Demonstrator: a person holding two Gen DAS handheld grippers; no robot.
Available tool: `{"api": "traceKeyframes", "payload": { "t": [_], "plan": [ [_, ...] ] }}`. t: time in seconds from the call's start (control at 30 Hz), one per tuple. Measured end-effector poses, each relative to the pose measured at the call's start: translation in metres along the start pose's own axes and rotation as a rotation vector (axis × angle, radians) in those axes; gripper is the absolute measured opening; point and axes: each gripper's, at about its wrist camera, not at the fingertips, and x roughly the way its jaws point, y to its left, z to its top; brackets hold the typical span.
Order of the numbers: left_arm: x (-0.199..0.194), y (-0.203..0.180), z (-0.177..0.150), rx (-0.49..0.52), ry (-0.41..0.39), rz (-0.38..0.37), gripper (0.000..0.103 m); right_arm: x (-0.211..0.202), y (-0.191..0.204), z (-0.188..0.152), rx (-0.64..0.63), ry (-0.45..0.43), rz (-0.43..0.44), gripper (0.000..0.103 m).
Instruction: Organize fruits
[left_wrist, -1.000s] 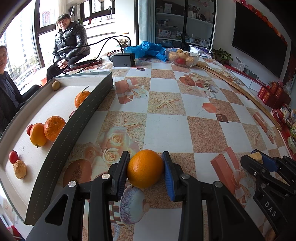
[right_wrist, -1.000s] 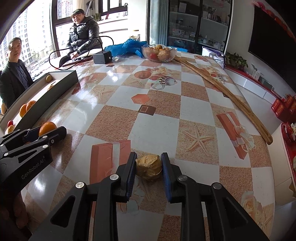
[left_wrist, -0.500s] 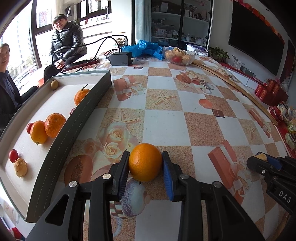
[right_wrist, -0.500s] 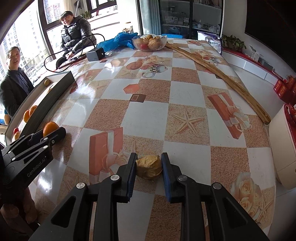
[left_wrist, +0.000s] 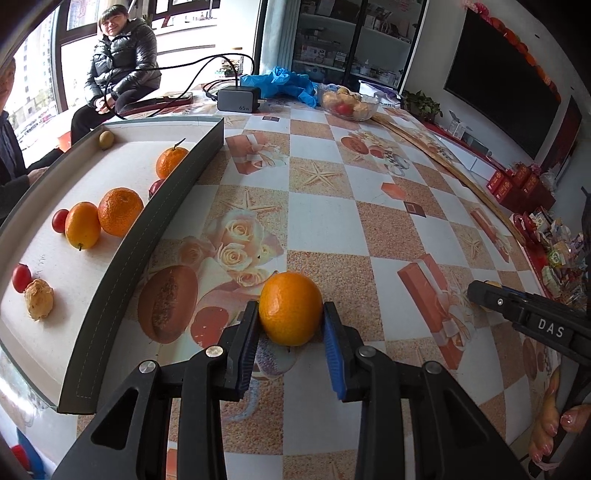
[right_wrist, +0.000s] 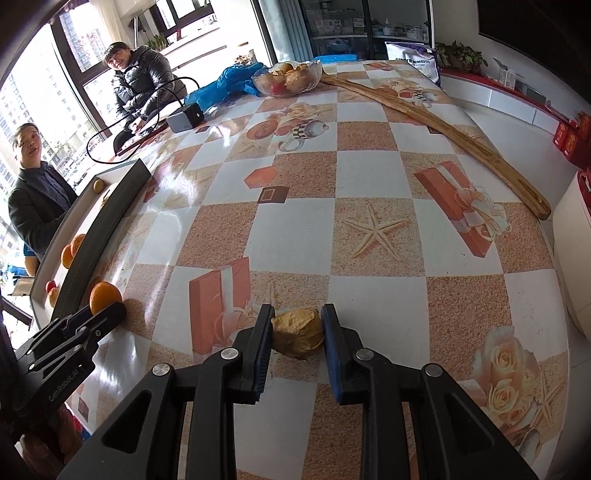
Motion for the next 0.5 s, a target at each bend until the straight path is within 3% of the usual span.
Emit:
{"api": "traceKeyframes", "payload": {
  "t": [0.23, 0.5],
  "plan": [
    [-0.005, 0.009, -0.001, -0.044, 0.007, -0.031, 0.036, 0.0, 0.007, -0.002, -0.046, -0.011, -0.036, 0.027],
    [-0.023, 0.015, 0.005, -0.055, -0.019, -0.013, 0.036, 0.002, 0.005, 0.008, 0.014, 0.026, 0.051, 0.027]
  ]
}}
